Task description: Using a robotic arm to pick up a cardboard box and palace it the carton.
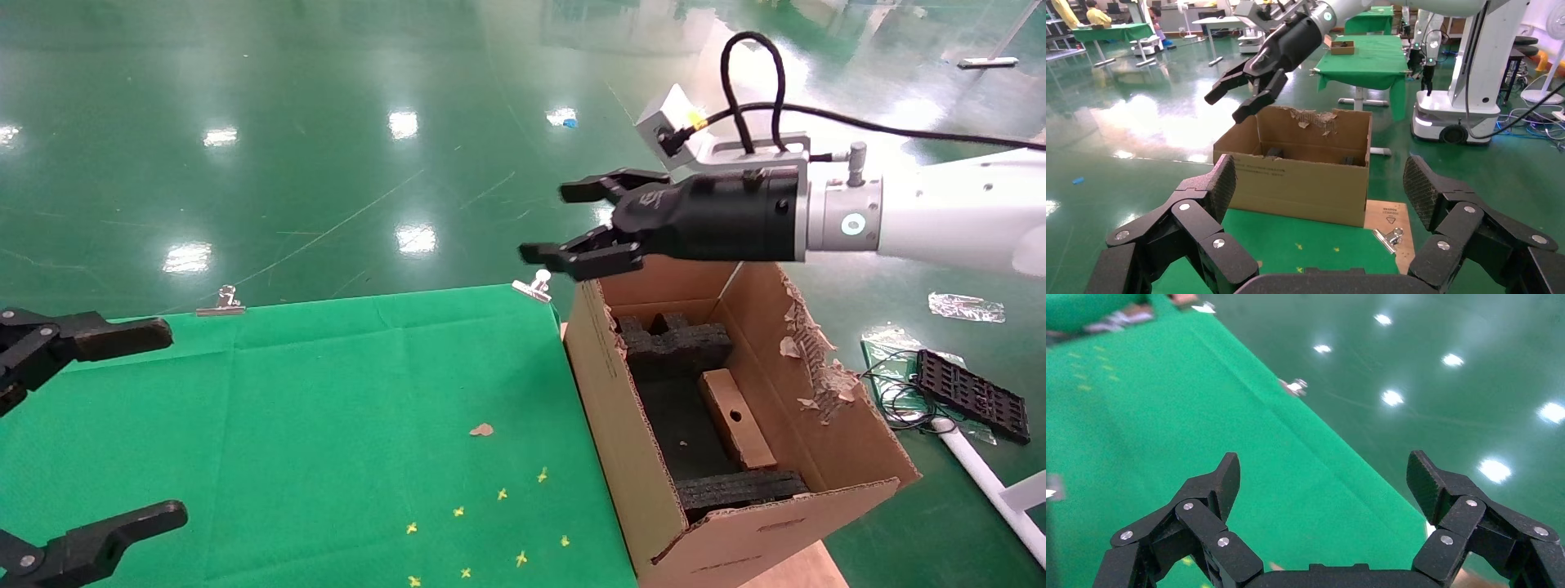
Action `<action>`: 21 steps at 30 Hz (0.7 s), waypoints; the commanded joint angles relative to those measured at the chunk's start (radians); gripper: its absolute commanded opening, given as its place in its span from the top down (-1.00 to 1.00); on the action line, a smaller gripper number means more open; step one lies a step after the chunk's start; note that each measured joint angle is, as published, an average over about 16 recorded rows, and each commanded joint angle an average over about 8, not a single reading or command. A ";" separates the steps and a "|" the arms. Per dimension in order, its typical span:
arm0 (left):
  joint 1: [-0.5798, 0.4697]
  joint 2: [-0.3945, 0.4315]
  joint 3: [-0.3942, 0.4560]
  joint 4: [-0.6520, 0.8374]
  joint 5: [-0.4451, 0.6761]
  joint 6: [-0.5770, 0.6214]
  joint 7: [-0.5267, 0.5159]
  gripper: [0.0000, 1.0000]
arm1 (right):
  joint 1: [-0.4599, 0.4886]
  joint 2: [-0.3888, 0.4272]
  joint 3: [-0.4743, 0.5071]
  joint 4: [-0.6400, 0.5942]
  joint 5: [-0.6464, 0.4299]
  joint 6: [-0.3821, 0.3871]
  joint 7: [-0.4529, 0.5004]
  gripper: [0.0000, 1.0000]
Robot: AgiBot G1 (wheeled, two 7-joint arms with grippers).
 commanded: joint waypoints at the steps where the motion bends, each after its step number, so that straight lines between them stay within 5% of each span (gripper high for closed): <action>1: 0.000 0.000 0.000 0.000 0.000 0.000 0.000 -1.00 | -0.038 0.004 0.038 0.037 0.015 -0.013 -0.003 -1.00; 21: 0.000 0.000 0.001 0.000 -0.001 0.000 0.000 -1.00 | -0.415 0.046 0.418 0.412 0.162 -0.145 -0.028 -1.00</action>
